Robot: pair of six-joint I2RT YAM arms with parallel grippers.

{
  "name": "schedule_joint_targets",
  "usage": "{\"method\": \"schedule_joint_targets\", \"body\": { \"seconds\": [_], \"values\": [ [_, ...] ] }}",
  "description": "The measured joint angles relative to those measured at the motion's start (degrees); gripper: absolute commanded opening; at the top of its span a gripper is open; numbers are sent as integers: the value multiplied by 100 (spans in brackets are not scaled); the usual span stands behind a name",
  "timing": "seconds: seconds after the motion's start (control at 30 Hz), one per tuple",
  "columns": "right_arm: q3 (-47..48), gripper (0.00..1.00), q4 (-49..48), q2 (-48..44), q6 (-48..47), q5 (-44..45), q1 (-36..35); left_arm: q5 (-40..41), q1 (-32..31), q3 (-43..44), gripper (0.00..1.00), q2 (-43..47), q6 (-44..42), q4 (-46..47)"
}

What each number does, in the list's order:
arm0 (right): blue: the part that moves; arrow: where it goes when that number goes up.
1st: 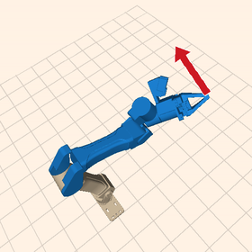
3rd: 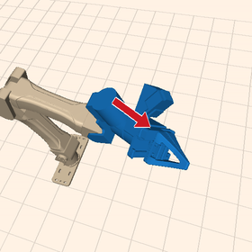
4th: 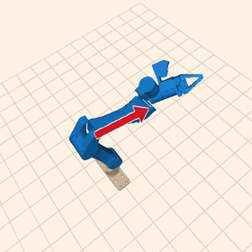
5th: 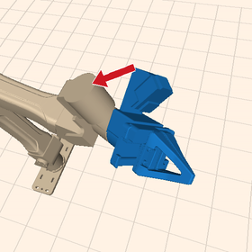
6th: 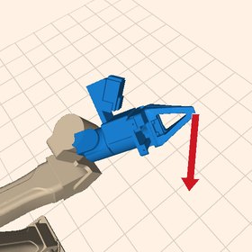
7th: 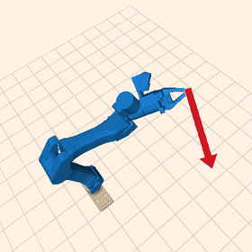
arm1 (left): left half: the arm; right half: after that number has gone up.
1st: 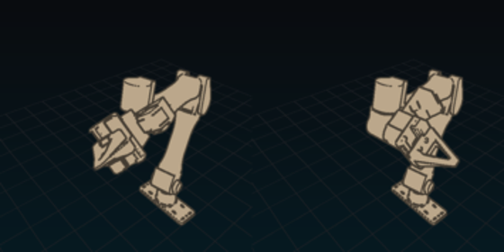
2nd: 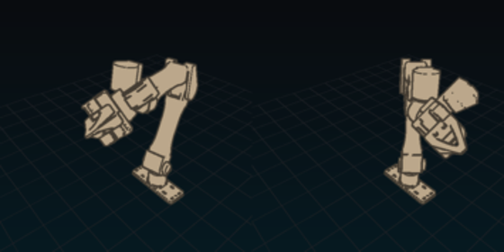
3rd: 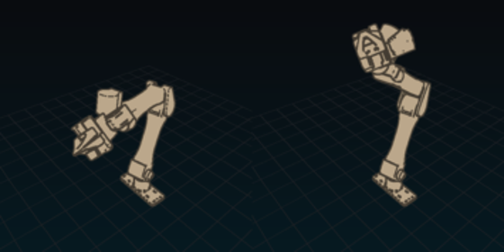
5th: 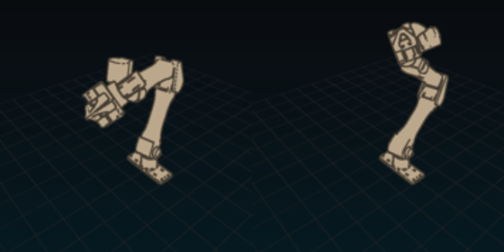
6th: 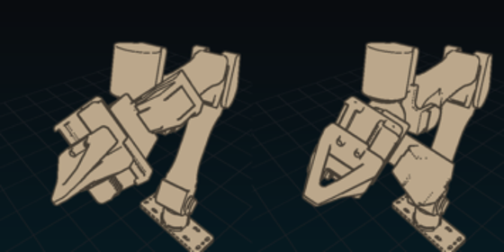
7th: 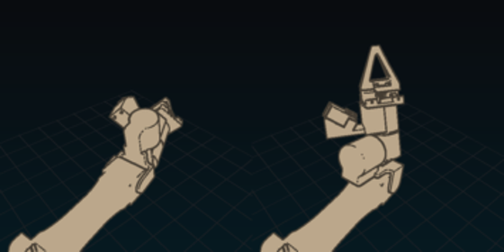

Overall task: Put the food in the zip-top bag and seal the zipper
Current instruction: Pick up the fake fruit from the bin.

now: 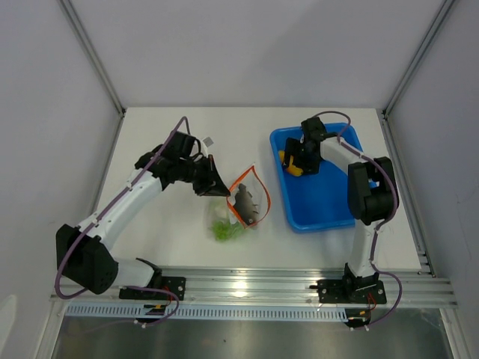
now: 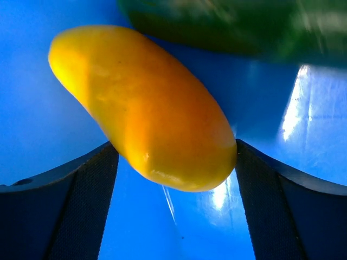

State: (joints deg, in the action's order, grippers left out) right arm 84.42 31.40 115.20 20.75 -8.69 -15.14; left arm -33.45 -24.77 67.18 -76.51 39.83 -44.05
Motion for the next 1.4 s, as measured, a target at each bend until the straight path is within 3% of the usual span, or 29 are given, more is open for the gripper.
{"method": "schedule_joint_targets", "body": {
  "seconds": [0.27, 0.5, 0.73, 0.9, 0.93, 0.97, 1.4],
  "values": [
    [208, 72, 7, 260, 0, -221, 2, -52, 118, 63, 1, -111, -42, -20],
    [208, 50, 22, 264, -9, -374, 11, -151, 129, 68, 1, -190, -42, -20],
    [192, 34, 24, 260, -9, -431, 17, -186, 131, 70, 1, -225, -42, -17],
    [70, 17, -13, 195, -7, -422, 26, -195, 133, 70, 0, -225, -42, -17],
    [46, 6, 2, 164, -9, -404, 26, -195, 133, 70, 1, -225, -42, -15],
    [13, 1, 4, 125, -9, -380, 28, -201, 133, 70, 1, -225, -42, -13],
    [-415, 0, 151, -809, -13, -31, 28, -275, 136, -258, 1, 33, 20, 164]
  ]
}}
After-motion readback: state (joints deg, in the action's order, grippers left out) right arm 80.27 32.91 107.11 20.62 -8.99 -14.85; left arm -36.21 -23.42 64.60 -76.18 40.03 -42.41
